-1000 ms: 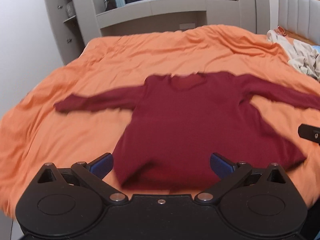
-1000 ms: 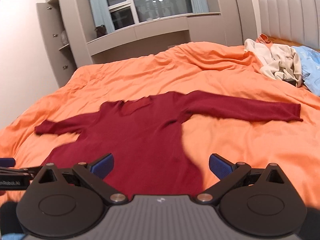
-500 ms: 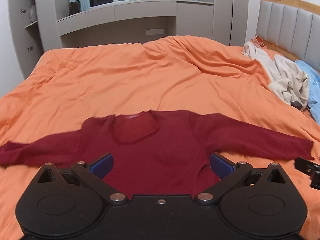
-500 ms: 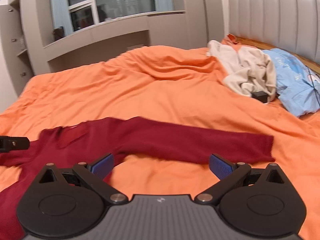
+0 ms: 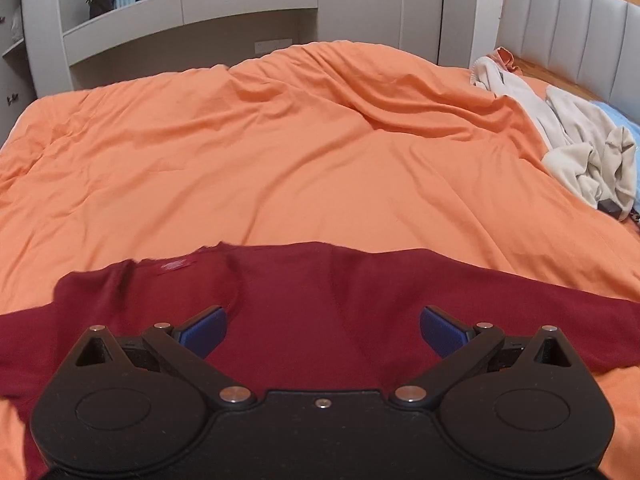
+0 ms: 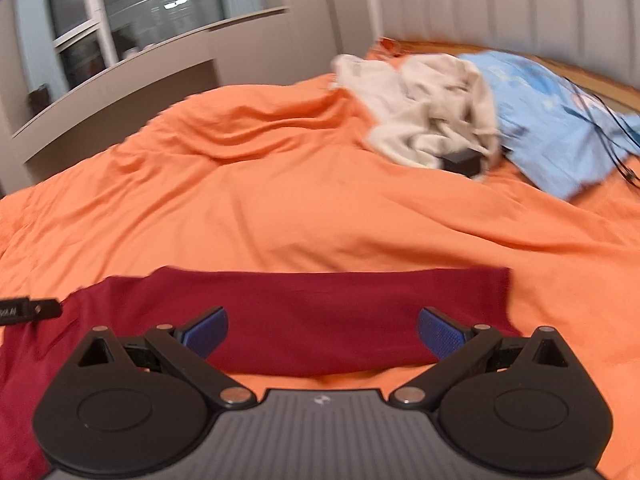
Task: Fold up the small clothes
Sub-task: 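Move the right gripper down toward the cuff of a red sweater sleeve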
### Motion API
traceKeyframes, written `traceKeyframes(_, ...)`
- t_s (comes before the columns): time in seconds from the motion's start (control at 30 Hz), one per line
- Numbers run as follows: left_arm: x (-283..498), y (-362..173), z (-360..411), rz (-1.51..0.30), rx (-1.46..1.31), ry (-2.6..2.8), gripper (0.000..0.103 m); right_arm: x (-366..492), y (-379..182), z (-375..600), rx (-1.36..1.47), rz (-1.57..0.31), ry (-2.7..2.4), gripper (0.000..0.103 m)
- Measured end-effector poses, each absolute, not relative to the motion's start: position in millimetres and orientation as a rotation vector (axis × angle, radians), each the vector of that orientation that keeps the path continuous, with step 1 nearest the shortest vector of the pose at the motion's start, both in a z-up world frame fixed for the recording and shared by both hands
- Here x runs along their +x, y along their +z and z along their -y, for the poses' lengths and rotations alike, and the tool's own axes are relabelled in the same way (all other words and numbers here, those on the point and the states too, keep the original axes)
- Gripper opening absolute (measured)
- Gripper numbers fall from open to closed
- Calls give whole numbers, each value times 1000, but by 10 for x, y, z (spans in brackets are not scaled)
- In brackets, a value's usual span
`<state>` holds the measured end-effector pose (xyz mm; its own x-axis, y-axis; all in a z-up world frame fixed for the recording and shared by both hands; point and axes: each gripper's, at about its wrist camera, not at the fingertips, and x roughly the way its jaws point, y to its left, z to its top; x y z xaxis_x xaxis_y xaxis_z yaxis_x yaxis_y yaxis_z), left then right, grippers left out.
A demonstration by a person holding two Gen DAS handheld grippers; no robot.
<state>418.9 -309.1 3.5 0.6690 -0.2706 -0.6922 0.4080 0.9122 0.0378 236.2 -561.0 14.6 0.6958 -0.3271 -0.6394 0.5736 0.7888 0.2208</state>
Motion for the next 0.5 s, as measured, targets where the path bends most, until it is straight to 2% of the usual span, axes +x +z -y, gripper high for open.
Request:
traceKeyframes(0.2, 4290, -273, 3293, -746, 191, -403, 103, 2076, -172, 6217, 652, -622, -632, 103)
traceKeyframes(0.4, 4348, -537, 3352, -769, 201, -392, 103, 2050, -408, 6400, 690, -679, -692, 103)
traceKeyframes(0.5, 4371, -625, 3358, -766, 212, -382, 103, 2092, -543, 6487, 752, -681, -743, 95)
